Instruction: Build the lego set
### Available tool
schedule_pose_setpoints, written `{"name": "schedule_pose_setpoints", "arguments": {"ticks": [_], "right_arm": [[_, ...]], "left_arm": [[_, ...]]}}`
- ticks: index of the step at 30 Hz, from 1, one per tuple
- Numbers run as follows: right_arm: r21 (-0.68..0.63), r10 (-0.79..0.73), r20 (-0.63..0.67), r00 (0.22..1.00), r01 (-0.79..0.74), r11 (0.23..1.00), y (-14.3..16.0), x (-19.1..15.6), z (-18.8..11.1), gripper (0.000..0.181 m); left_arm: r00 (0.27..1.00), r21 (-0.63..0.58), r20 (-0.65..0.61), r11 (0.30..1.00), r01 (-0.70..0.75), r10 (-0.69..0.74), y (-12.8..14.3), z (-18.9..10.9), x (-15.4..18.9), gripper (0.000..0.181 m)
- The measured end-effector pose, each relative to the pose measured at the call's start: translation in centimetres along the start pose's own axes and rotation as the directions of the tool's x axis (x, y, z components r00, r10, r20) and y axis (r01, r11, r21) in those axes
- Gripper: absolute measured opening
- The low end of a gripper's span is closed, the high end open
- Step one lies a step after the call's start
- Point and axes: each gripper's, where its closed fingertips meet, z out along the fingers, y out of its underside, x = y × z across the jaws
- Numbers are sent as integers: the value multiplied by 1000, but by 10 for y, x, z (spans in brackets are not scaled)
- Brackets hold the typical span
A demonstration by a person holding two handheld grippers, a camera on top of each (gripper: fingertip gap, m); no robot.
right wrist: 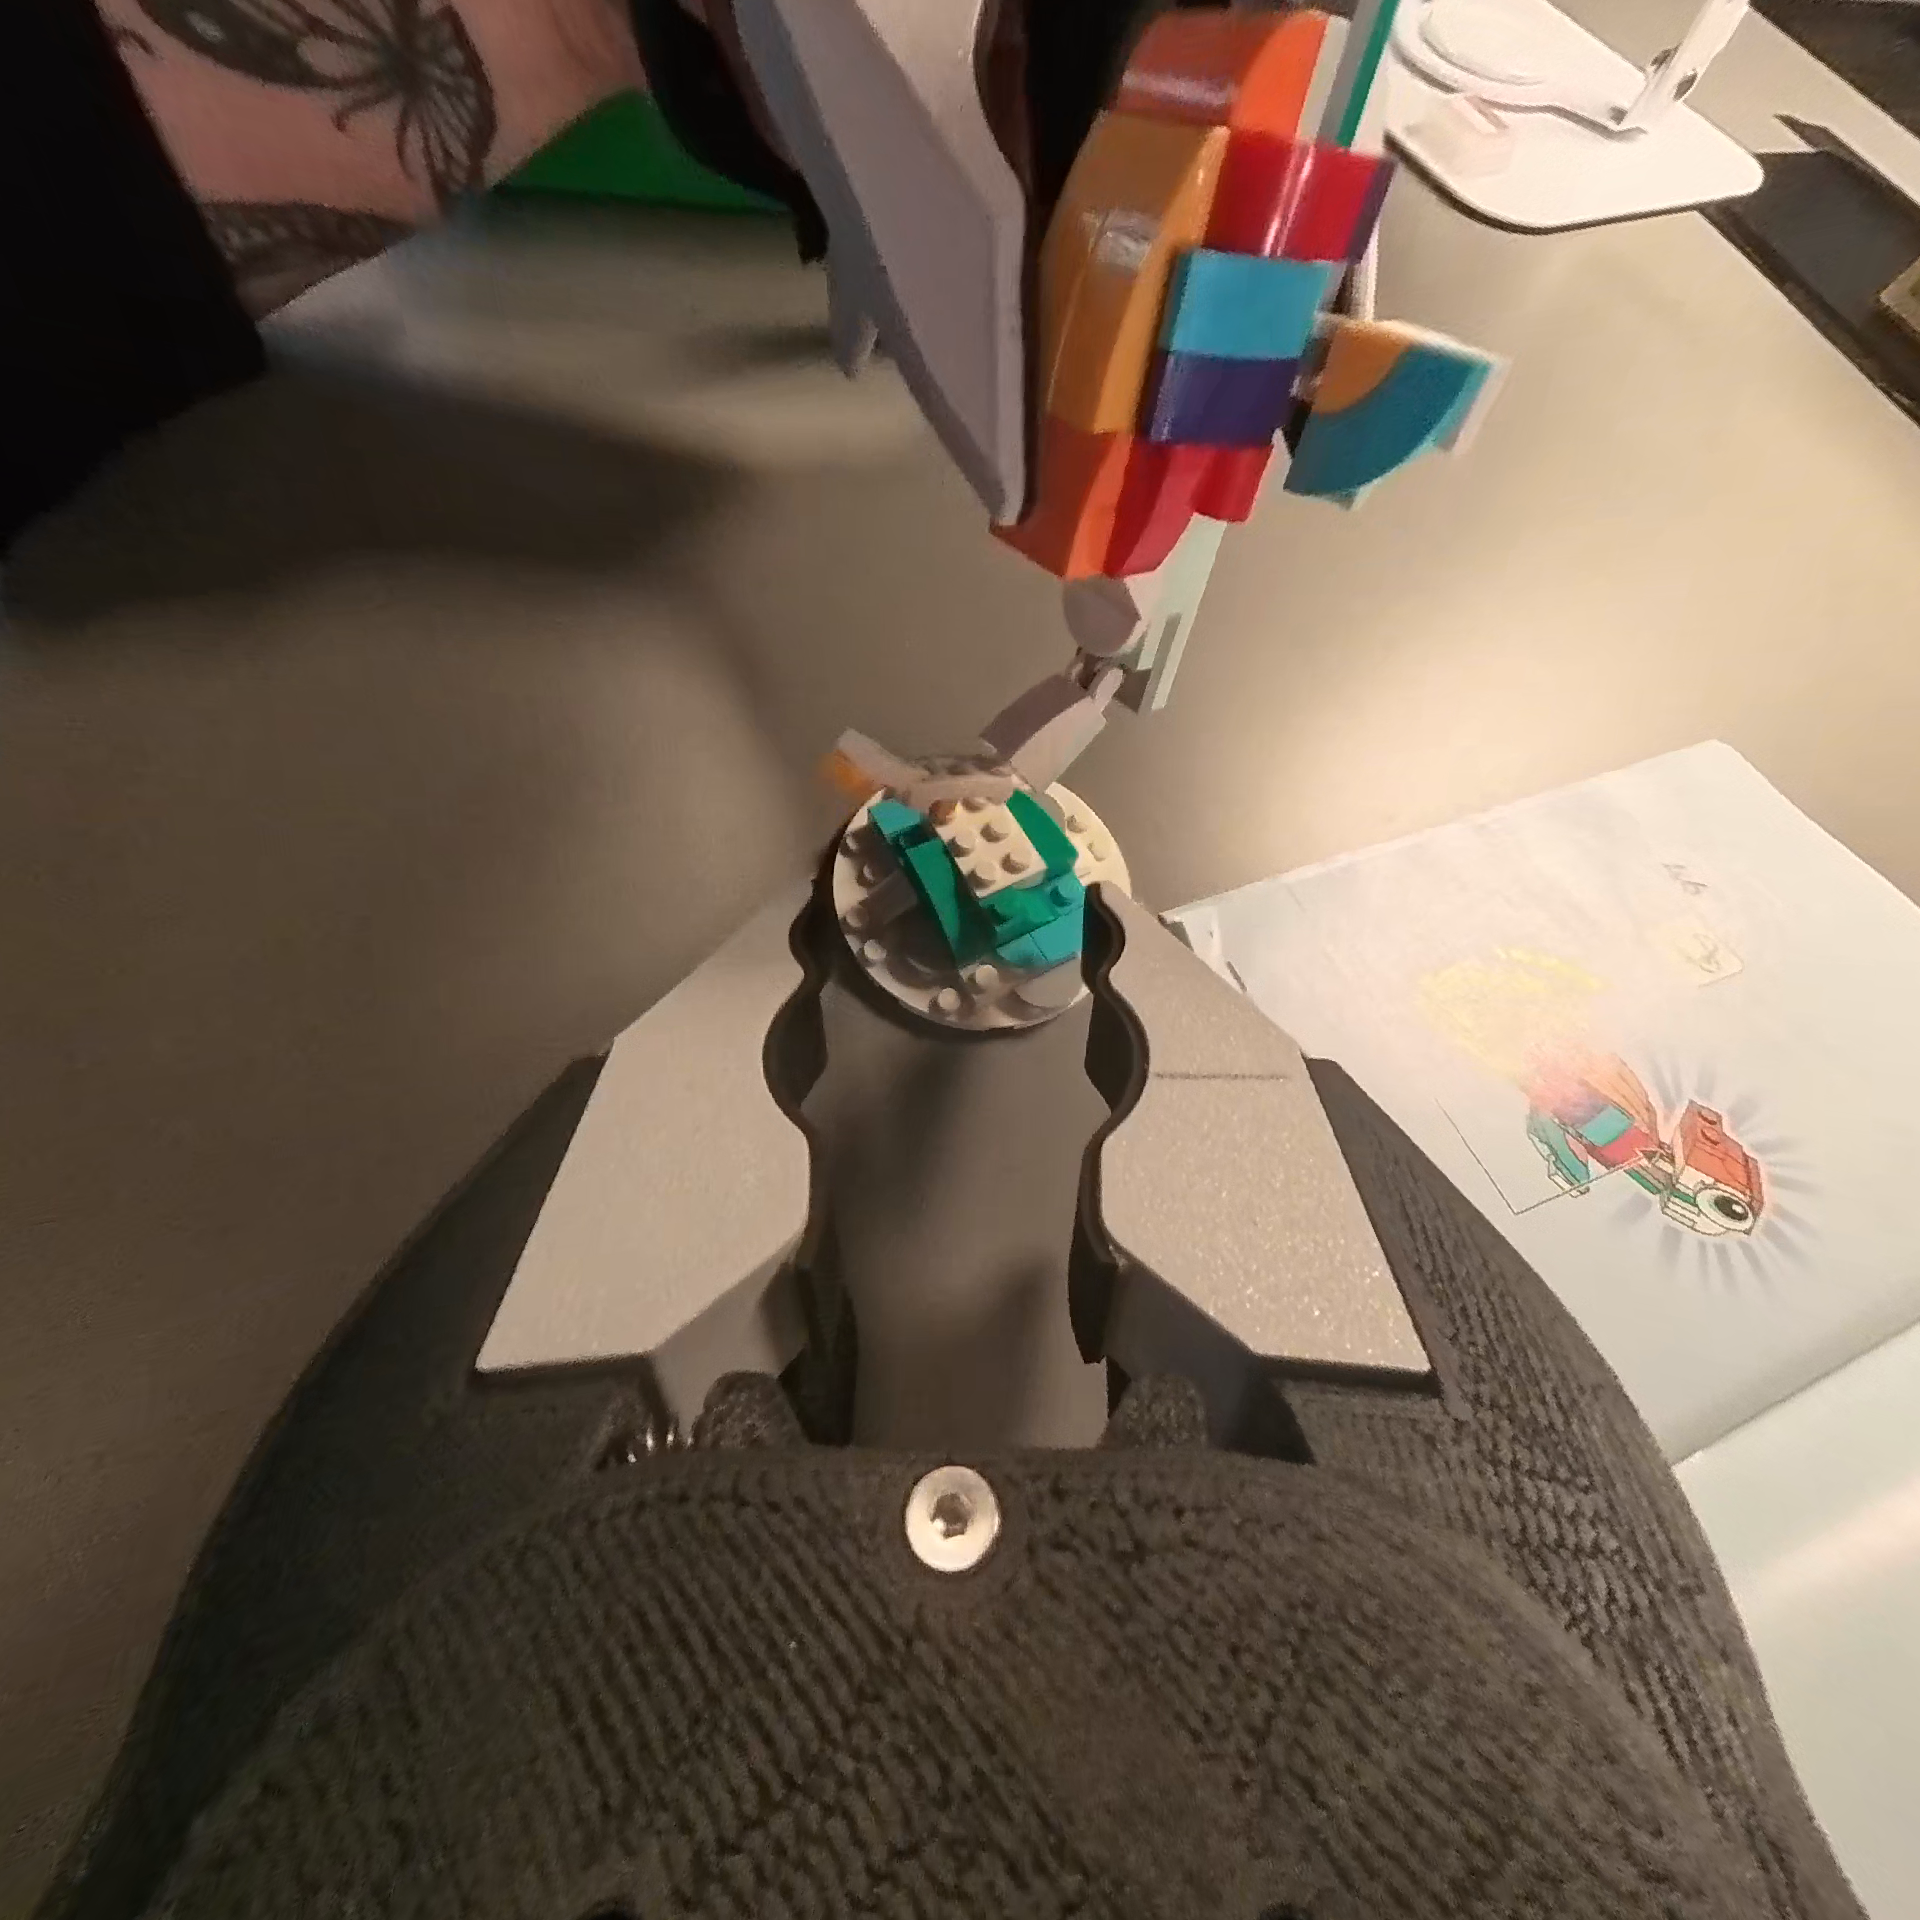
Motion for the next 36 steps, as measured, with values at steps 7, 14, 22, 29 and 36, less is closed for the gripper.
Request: {"name": "schedule_pose_setpoints", "arguments": {"ticks": [7, 14, 22, 29, 36], "right_arm": [[-33, -53, -25, 998, 52, 998, 4, -2, 3, 46], [-45, -83, -38, 996, 82, 996, 7, -3, 2, 45], [-38, -76, -41, 996, 74, 997, 7, -1, 1, 44], [-46, -95, -45, 994, 93, 995, 8, -2, 1, 43], [-45, -89, -47, 995, 87, 995, 9, 2, 0, 42]], "left_arm": [[1000, -18, 25, 1000, 8, -7, 12, 3, 2, 33], [993, -40, 86, 996, -74, 77, 15, 11, 3, 33], [996, -48, 82, 998, -37, 41, 21, 2, 1, 33], [998, -53, 62, 999, 5, -1, 28, 1, -2, 33], [997, -34, 80, 999, 3, -1, 22, -2, -7, 33]]}}
